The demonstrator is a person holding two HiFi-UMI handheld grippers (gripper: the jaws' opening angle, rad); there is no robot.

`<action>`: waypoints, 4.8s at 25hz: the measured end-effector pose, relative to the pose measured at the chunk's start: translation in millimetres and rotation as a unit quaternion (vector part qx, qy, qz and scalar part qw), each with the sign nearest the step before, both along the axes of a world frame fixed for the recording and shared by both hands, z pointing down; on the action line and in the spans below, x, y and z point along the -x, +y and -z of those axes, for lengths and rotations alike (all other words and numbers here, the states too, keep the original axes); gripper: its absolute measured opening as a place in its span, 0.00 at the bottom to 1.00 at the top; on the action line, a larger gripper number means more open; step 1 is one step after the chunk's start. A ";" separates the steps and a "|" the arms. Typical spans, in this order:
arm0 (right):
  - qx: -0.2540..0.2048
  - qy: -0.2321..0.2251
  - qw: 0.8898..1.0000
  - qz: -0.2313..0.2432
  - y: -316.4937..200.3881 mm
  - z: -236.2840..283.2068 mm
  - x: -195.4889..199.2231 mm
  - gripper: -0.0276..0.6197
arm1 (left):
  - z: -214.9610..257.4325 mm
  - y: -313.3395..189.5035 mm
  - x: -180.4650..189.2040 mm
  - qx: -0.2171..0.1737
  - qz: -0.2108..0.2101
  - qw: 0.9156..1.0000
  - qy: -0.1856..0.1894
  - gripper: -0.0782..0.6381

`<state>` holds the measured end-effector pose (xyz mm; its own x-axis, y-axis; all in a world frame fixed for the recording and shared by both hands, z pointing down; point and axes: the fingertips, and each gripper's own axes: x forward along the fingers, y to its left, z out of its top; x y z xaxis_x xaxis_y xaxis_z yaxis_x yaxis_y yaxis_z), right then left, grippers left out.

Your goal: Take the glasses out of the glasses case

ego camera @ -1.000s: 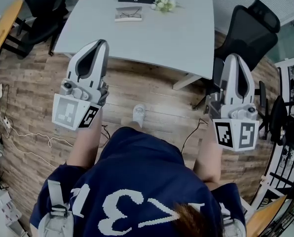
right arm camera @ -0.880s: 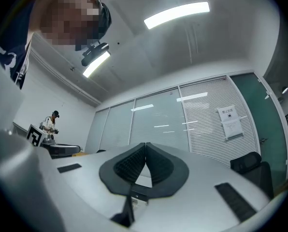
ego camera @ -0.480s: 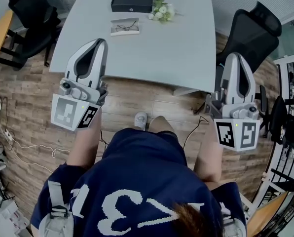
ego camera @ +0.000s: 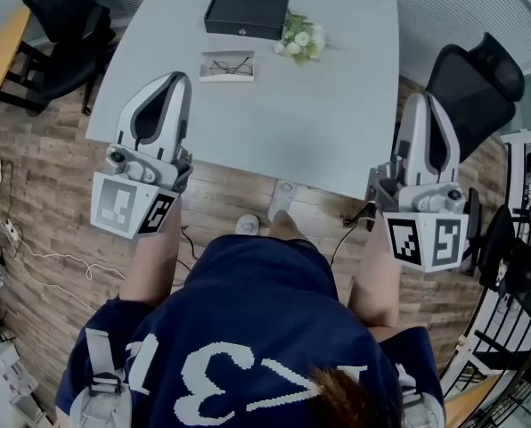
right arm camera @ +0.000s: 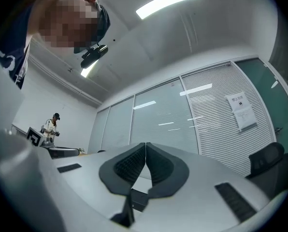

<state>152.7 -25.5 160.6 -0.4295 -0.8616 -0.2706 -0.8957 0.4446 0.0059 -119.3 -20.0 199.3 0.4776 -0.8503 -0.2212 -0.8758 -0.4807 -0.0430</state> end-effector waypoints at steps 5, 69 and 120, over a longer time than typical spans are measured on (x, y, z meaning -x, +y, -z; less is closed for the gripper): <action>-0.012 -0.002 1.000 0.027 -59.6 12.7 -14.2 0.08 | 10.8 -48.0 -13.9 -0.013 0.025 1.000 0.004 0.13; 0.268 0.466 0.761 0.363 -204.9 -393.1 316.4 0.18 | -135.9 -100.0 151.2 0.134 0.254 0.957 0.036 0.13; 0.048 0.119 0.961 0.244 -203.5 -83.3 220.6 0.09 | -15.0 -111.4 110.8 0.004 0.230 0.973 -0.027 0.13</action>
